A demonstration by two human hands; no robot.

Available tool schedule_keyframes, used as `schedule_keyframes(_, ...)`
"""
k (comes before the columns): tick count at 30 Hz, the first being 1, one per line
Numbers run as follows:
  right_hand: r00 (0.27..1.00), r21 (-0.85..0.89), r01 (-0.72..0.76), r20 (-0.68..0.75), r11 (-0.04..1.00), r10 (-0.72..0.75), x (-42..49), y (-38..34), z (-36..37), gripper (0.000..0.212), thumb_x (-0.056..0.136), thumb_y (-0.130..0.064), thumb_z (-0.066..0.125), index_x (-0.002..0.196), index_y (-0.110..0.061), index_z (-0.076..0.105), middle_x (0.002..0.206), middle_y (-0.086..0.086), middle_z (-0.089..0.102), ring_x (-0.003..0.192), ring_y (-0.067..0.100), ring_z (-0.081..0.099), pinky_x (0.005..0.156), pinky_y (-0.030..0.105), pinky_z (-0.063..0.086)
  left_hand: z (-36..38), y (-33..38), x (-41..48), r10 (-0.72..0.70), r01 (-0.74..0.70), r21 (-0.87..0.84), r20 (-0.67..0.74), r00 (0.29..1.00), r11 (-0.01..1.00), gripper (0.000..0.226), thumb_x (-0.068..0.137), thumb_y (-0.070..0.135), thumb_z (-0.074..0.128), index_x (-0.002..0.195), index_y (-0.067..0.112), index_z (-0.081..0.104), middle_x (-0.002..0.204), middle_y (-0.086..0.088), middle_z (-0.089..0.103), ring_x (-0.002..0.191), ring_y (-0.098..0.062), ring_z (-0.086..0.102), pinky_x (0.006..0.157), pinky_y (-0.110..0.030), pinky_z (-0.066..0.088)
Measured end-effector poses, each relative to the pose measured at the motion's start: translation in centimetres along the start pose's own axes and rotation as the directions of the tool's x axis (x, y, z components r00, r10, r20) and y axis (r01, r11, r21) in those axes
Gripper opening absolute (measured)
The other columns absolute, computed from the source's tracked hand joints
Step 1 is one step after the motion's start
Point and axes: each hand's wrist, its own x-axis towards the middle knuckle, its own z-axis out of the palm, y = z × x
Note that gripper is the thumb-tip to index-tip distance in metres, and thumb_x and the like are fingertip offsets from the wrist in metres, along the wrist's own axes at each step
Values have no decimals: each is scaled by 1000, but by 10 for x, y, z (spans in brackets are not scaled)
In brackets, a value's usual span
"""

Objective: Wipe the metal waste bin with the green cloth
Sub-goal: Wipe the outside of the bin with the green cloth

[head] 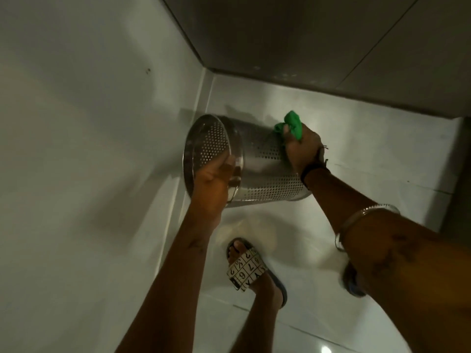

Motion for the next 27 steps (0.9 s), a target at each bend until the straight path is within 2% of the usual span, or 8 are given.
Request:
schedule_keyframes(1, 1000, 47, 8, 5, 999, -8, -4, -13, 0, 42, 98, -54, 44, 125, -28, 63, 122, 5, 71, 108, 21, 63, 99, 37, 50, 2, 1, -2, 19, -19, 0, 37, 999, 1000, 32, 92, 36, 54, 118, 21, 66, 124, -21, 63, 112, -41, 61, 96, -54, 52)
schedule_keyframes(3, 968, 175, 248, 4, 953, -253, -22, -48, 9, 38, 100, -42, 50, 129, -22, 64, 127, 7, 69, 113, 15, 60, 101, 32, 46, 3, 2, -5, 33, -28, -37, 130, 991, 999, 29, 98, 20, 48, 121, 18, 64, 122, -15, 67, 112, -33, 63, 97, -51, 50)
schedule_keyframes(6, 843, 209, 514, 60, 832, -535, -41, -59, 26, 48, 96, -44, 53, 138, -20, 57, 137, 5, 64, 130, 22, 56, 112, 49, 42, -4, -4, -8, 52, -43, -36, 280, 959, 998, 36, 99, 6, 44, 132, 11, 55, 131, -16, 63, 122, -33, 59, 103, -53, 46)
schedule_keyframes(10, 969, 105, 245, -4, 964, -246, -34, 30, 18, 64, 94, -65, 47, 141, -21, 53, 139, 5, 61, 130, 24, 54, 110, 51, 43, -16, -11, -21, -81, 102, -55, 297, 951, 993, 51, 85, 4, 60, 133, 21, 53, 132, -6, 63, 126, -29, 57, 99, -44, 50)
schedule_keyframes(14, 998, -6, -63, -24, 998, 62, -11, 109, 17, 93, 83, -88, 24, 140, -21, 53, 137, 8, 64, 128, 33, 56, 108, 54, 45, -1, -12, -22, -157, 179, -63, 263, 952, 982, 49, 82, -9, 58, 120, 22, 60, 111, -2, 70, 109, -28, 65, 75, -33, 59)
schedule_keyframes(18, 977, 105, 163, 121, 981, -176, -38, 28, 4, 60, 97, -66, 39, 140, -27, 55, 141, 3, 62, 131, 19, 54, 115, 48, 41, 18, -9, -21, -85, 124, -98, 331, 940, 987, 59, 82, -14, 50, 134, 15, 52, 117, -8, 70, 109, -27, 68, 84, -42, 58)
schedule_keyframes(22, 830, 290, 507, 90, 812, -550, -74, -38, 3, 51, 97, -34, 52, 144, -13, 49, 147, 5, 54, 138, 24, 47, 118, 49, 35, 13, -9, -18, -11, 61, -119, 387, 922, 991, 53, 82, -19, 47, 126, 9, 57, 116, -7, 71, 110, -24, 67, 85, -34, 58)
schedule_keyframes(27, 892, -8, 416, -188, 909, -410, -47, 18, -2, 52, 98, -42, 42, 140, -12, 53, 137, 11, 63, 128, 27, 56, 109, 51, 41, 6, -13, -13, -82, 89, 4, 441, 894, 996, 70, 70, -20, 46, 133, 9, 53, 116, -12, 70, 112, -28, 65, 85, -42, 55)
